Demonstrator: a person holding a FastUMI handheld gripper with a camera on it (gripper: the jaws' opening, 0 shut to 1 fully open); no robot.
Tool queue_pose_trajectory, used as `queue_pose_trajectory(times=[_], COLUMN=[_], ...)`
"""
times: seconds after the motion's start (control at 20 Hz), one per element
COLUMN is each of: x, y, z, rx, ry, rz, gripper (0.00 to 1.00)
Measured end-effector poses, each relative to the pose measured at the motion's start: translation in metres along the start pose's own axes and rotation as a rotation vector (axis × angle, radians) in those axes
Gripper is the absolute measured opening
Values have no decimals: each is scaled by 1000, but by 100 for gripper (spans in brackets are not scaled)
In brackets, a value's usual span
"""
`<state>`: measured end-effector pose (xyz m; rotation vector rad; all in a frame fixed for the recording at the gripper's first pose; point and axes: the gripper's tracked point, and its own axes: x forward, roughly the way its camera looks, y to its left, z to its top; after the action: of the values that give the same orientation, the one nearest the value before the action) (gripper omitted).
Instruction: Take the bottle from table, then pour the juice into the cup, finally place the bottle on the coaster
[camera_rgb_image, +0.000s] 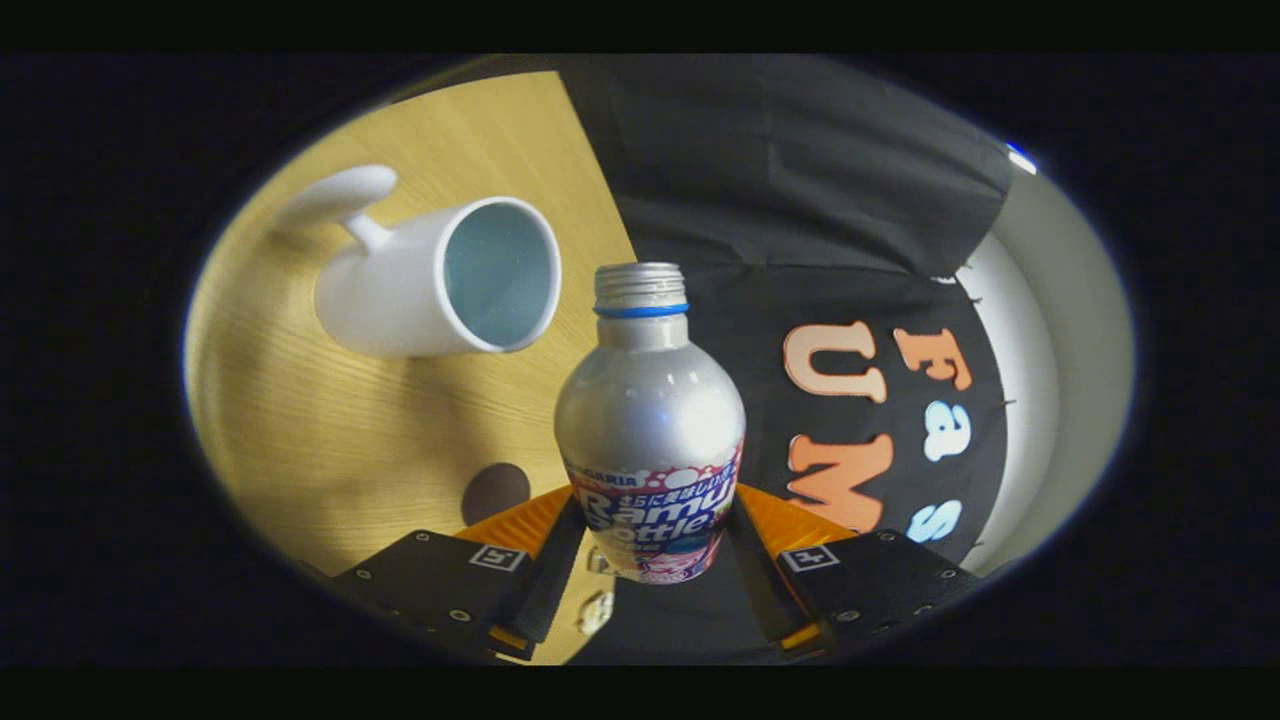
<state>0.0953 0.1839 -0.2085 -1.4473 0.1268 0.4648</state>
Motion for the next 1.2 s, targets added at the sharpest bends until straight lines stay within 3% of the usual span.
queue_pose_trajectory(times=[0.7,1.2], x=[22,59], y=[-24,-24], z=[-48,-55], rx=[933,1420], ry=[50,41], rz=[51,97], gripper=[78,78])
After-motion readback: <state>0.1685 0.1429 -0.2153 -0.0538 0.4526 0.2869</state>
